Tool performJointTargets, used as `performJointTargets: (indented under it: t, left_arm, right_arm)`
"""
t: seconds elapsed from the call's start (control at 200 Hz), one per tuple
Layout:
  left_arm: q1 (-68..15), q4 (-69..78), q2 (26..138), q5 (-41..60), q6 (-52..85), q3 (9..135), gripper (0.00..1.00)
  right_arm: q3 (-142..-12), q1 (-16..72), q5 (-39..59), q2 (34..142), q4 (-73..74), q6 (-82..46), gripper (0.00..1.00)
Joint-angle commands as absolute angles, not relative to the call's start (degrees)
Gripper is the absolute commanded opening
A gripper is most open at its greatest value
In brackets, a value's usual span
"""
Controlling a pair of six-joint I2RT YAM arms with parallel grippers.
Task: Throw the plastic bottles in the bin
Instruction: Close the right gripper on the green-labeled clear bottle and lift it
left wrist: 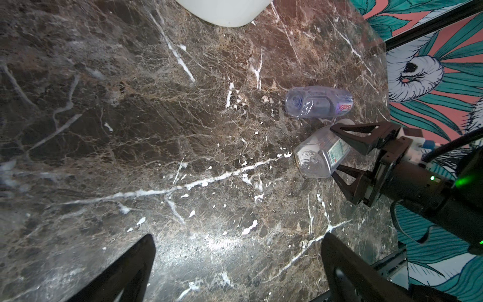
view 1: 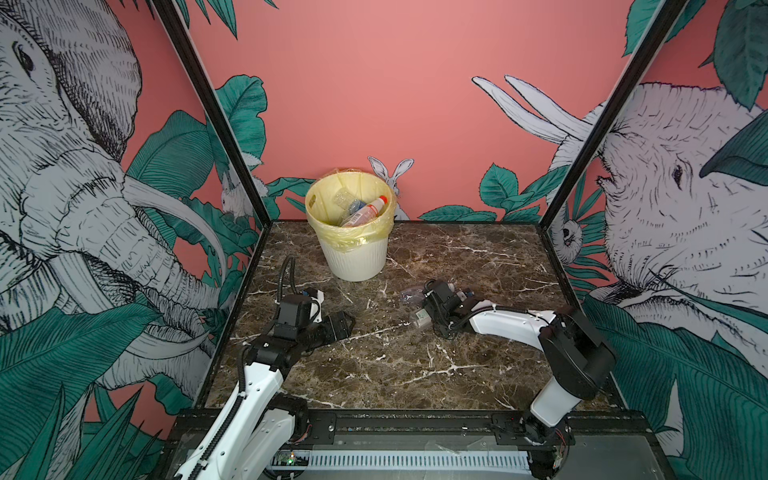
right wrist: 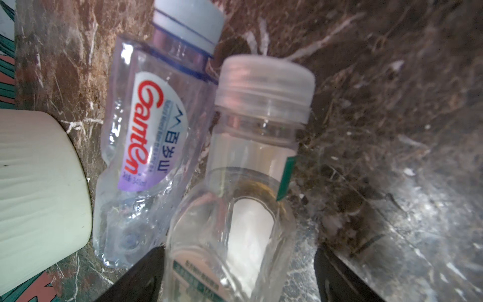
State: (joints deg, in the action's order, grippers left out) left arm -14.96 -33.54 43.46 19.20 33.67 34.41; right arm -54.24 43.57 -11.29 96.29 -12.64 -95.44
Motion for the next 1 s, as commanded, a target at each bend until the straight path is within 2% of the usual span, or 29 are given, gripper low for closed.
performJointTargets:
  t: [0.0,0.515,0.65,0.99]
  left_arm:
    - [-15.1,-34.7,42.9,18.7,33.8,33.9,0.99]
    - [-15.0,-36.6,41.5,18.0,33.0,34.7,0.99]
    - [-15.0,-36.4,41.0,18.4,33.0,34.7,0.99]
    - [-15.0,-35.1,40.8,17.8,33.6,34.0,0.99]
  right_arm:
    - [-53.2,43.9,-12.6,96.8,-12.7,-103.7,0.85]
    - [-45.7,45.4,-13.2,92.2,-12.3,-105.3,0.61]
    - [-42.9,45.6,-13.6,86.7,-12.8,-103.9,0.56]
    - [-35.8,45.8,-14.8,77.1,-6.4,-96.2,0.52]
